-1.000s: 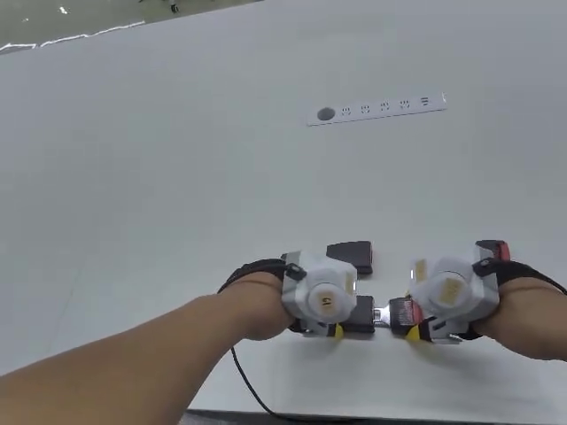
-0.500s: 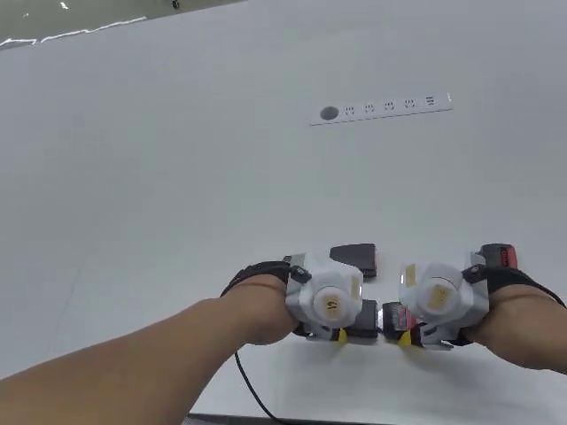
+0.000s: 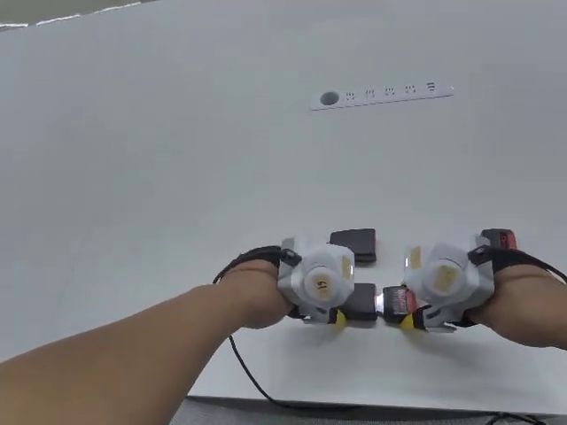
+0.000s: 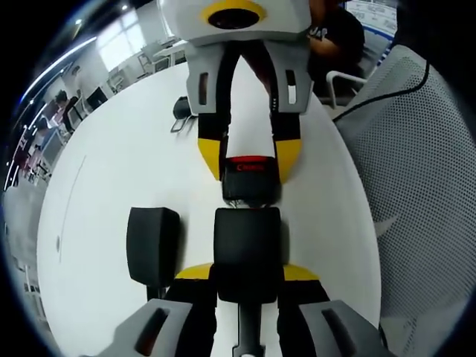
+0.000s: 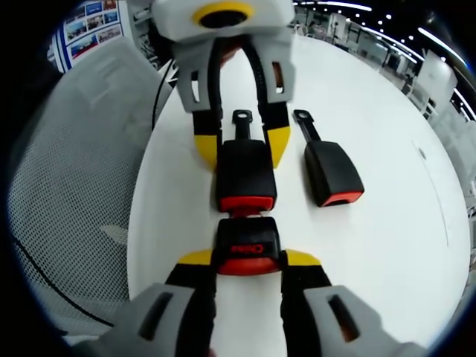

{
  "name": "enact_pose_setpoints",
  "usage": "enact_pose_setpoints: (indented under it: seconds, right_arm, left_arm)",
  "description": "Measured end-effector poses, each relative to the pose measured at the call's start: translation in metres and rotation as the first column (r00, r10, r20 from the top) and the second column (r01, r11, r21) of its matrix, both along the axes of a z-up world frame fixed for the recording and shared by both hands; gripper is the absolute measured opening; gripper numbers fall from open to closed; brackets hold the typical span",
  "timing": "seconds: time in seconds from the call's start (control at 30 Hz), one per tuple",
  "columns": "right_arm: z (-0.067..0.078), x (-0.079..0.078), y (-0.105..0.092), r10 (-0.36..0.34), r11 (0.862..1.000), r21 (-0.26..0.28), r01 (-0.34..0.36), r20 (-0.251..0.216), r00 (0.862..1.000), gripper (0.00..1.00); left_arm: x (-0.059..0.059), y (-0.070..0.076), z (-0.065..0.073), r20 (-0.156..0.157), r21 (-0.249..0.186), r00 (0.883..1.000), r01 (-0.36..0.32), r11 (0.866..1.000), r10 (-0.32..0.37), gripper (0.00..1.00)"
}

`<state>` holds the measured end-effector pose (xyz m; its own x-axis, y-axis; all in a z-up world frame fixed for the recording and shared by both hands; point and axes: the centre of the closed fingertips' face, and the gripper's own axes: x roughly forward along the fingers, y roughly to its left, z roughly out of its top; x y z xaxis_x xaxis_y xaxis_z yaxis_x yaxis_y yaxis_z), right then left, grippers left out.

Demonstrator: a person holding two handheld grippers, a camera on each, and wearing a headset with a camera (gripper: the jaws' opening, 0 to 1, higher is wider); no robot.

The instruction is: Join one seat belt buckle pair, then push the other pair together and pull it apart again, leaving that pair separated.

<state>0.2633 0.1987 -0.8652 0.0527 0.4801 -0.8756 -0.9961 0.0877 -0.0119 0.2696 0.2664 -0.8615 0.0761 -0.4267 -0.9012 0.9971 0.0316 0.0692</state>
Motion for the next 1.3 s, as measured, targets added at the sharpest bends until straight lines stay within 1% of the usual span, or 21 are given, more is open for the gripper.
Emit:
enact_pose_setpoints:
  seconds: [0.07, 0.2, 0.37, 0.5, 0.57, 0.7, 0.87, 0.93, 1.03, 1.17, 1.23, 1.3]
  right_arm:
    - [0.0, 0.001, 0.0, 0.003, 1.0, 0.003, -0.003, -0.004, 1.0, 0.31]
    - [0.001, 0.001, 0.0, 0.008, 1.0, 0.014, -0.008, -0.006, 1.0, 0.32]
    - [0.001, 0.0, 0.001, 0.007, 1.0, 0.022, -0.007, -0.004, 1.0, 0.32]
    - [0.001, 0.0, 0.001, 0.006, 1.0, 0.027, -0.006, -0.002, 1.0, 0.32]
    - [0.001, -0.001, 0.001, 0.007, 1.0, 0.03, -0.007, -0.001, 1.0, 0.32]
    - [0.002, 0.0, 0.002, 0.005, 0.999, 0.036, -0.005, -0.007, 1.0, 0.33]
    - [0.003, -0.002, 0.002, 0.009, 0.999, 0.033, -0.009, 0.0, 1.0, 0.33]
    - [0.003, -0.001, 0.003, 0.008, 1.0, 0.029, -0.008, -0.006, 1.0, 0.34]
    - [0.003, 0.0, 0.003, 0.012, 0.999, 0.032, -0.012, -0.014, 1.0, 0.34]
    - [0.007, 0.001, 0.003, 0.007, 0.999, 0.041, -0.006, -0.009, 1.0, 0.34]
    - [0.01, 0.001, 0.004, 0.006, 0.999, 0.043, -0.006, -0.004, 1.0, 0.34]
    - [0.013, -0.002, 0.003, 0.009, 0.999, 0.045, -0.008, -0.002, 1.0, 0.34]
  left_arm:
    - [0.0, 0.001, 0.0, -0.002, 0.007, 1.0, 0.008, 1.0, -0.008, 0.31]
    - [-0.001, 0.001, 0.0, -0.003, 0.002, 1.0, 0.011, 1.0, -0.011, 0.31]
    - [-0.001, 0.001, 0.0, 0.003, 0.004, 1.0, 0.014, 1.0, -0.015, 0.31]
    - [-0.001, 0.001, 0.001, 0.001, 0.001, 1.0, 0.011, 1.0, -0.011, 0.31]
    - [0.0, 0.001, 0.0, -0.005, 0.003, 1.0, 0.0, 1.0, 0.0, 0.31]
    - [-0.002, 0.0, 0.001, 0.001, 0.024, 1.0, -0.001, 1.0, 0.001, 0.32]
    - [-0.002, 0.001, 0.001, 0.008, 0.021, 1.0, -0.003, 1.0, 0.002, 0.33]
    - [-0.002, 0.001, 0.001, 0.003, 0.011, 1.0, -0.012, 1.0, 0.012, 0.33]
    - [-0.002, 0.001, 0.001, -0.007, 0.008, 1.0, -0.022, 1.0, 0.022, 0.33]
    - [0.0, 0.001, 0.001, -0.024, -0.004, 0.999, -0.046, 0.999, 0.046, 0.34]
    - [-0.001, 0.002, 0.003, -0.018, 0.003, 0.999, -0.049, 0.999, 0.049, 0.33]
    - [-0.002, 0.002, 0.009, -0.004, -0.002, 0.999, -0.046, 0.999, 0.046, 0.33]
